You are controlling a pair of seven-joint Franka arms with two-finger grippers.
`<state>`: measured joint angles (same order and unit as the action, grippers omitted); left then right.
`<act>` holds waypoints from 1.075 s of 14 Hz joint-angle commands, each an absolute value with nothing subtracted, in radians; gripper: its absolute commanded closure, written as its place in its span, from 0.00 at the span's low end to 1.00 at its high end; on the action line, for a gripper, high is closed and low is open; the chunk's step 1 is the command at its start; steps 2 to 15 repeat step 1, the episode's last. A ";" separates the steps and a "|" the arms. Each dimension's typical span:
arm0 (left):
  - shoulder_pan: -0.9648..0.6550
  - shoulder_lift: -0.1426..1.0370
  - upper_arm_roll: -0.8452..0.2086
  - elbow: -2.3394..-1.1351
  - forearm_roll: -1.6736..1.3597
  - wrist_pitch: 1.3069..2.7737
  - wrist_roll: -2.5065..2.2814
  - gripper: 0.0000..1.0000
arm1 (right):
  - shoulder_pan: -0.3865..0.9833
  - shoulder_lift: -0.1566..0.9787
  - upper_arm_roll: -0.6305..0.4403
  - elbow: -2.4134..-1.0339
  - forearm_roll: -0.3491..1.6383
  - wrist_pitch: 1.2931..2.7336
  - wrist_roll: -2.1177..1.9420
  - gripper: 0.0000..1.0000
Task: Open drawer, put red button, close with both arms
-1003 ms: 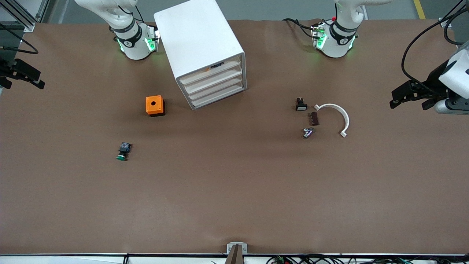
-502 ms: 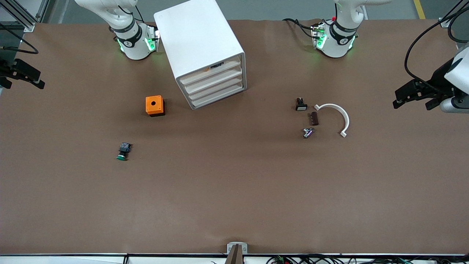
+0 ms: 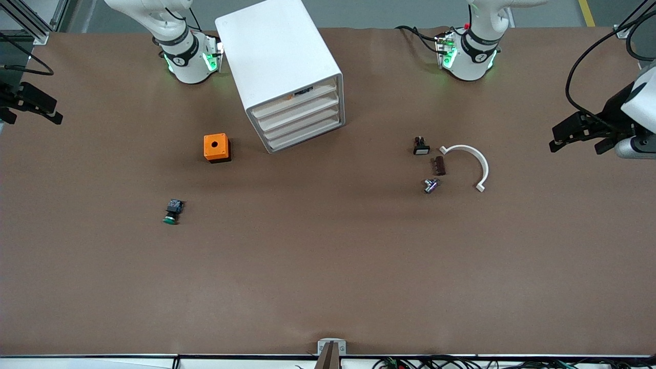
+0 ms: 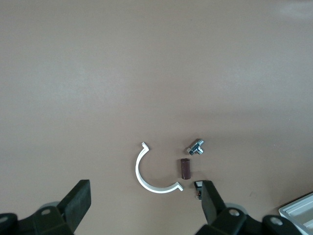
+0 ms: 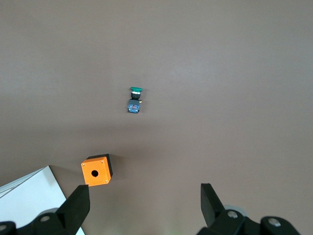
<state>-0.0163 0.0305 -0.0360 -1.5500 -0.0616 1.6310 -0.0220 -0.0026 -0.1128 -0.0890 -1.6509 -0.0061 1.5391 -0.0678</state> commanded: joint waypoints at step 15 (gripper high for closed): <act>-0.017 0.035 -0.035 -1.532 -0.037 1.614 -0.026 0.00 | -0.005 -0.135 -0.081 -1.671 -0.021 1.543 -0.074 0.00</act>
